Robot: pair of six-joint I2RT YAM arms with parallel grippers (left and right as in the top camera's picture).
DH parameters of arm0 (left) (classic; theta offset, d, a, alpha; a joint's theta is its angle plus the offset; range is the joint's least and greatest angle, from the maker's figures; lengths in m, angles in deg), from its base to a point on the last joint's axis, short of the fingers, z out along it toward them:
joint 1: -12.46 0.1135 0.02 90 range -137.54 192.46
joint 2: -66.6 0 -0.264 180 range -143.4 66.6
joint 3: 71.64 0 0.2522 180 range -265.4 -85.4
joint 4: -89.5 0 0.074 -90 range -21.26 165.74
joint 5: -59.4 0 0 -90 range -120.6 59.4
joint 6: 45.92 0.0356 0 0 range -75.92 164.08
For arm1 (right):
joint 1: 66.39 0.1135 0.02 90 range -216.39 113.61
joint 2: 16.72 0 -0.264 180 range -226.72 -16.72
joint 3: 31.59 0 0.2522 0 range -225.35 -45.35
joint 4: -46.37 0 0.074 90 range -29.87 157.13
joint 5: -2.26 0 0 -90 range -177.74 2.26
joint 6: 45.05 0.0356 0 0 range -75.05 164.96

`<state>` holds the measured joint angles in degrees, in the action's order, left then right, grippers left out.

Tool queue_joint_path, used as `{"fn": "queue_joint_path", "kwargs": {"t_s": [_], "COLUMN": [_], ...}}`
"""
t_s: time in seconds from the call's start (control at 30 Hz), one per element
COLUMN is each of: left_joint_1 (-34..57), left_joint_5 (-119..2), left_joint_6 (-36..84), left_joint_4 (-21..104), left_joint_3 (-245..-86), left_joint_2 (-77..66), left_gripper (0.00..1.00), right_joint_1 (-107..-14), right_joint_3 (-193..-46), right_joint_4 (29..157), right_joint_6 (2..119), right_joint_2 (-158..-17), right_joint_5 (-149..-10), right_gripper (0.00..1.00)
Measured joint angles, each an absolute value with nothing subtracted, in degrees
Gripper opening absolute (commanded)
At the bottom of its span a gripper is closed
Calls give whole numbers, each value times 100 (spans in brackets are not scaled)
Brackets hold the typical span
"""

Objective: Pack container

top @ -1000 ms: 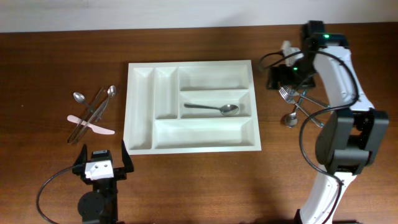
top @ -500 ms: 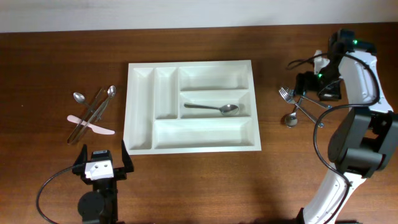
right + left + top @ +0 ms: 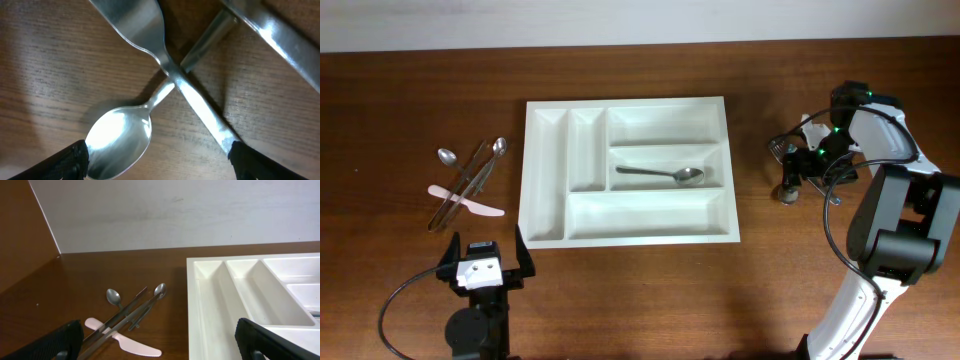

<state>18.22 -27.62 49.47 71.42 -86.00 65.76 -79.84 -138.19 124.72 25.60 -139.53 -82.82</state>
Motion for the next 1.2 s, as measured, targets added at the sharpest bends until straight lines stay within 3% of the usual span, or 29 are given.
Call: {"fn": "queue_joint_path", "kwargs": {"t_s": [0.2,0.9,1.2], "left_joint_1": [1822,1822,1822], "left_joint_5": [-2762,-2762,-2762], "left_joint_6": [4947,4947,4947], "left_joint_4": [7142,7142,7142], "left_joint_3": [-8600,-8600,-8600], "left_joint_2": [6576,6576,6576], "left_gripper": [99,99,99], "right_joint_1": [-7967,-7720,-7543], "right_joint_3": [-13813,-13640,-13384], "right_joint_4": [12372,12601,12595], "right_joint_6": [2661,5292,5528], "right_joint_2": [-13953,-13953,-13959], "right_joint_5": [-8192,-8122,-8118], "right_gripper": [88,78,61]}}
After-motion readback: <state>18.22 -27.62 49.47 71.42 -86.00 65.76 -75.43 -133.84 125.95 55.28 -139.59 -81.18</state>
